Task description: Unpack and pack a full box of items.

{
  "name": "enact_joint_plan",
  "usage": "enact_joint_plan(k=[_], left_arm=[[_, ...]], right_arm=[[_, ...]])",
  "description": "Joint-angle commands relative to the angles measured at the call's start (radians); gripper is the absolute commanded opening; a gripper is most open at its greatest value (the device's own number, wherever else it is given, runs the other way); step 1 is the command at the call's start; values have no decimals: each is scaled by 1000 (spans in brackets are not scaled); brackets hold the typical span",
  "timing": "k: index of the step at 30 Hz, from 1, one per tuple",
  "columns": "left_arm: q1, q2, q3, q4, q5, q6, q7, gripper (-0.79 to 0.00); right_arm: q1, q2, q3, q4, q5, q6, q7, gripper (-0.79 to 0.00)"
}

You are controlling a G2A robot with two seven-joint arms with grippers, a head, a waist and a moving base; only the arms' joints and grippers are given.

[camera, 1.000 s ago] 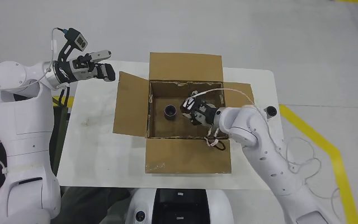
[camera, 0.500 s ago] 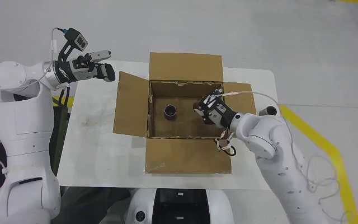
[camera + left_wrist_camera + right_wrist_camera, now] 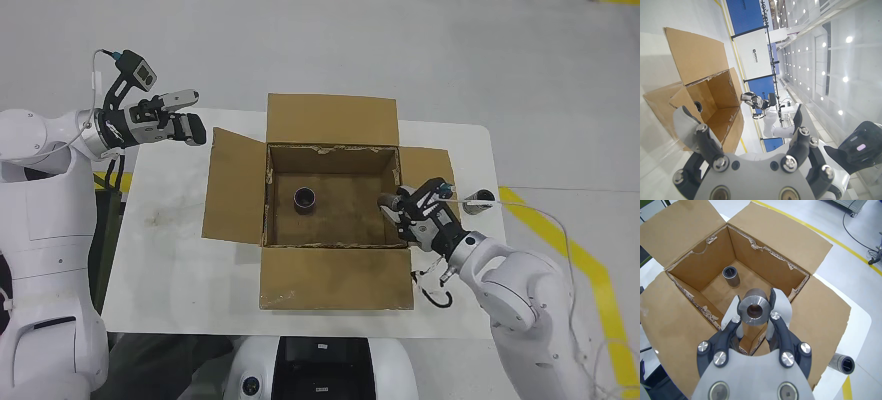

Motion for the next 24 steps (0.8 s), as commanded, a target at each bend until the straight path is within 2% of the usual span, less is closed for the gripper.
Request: enact_joint_plan(k=[1,21,24], left_arm=[[0,0,0,0,0,0,0,0],[0,0,0,0,0,0,0,0],[0,0,0,0,0,0,0,0]], right_arm=[[1,0,-1,0,0,0,0,-785],[-1,0,-1,2,1,1,-3,-785],[-21,6,35,10,70,-48,-28,-785]])
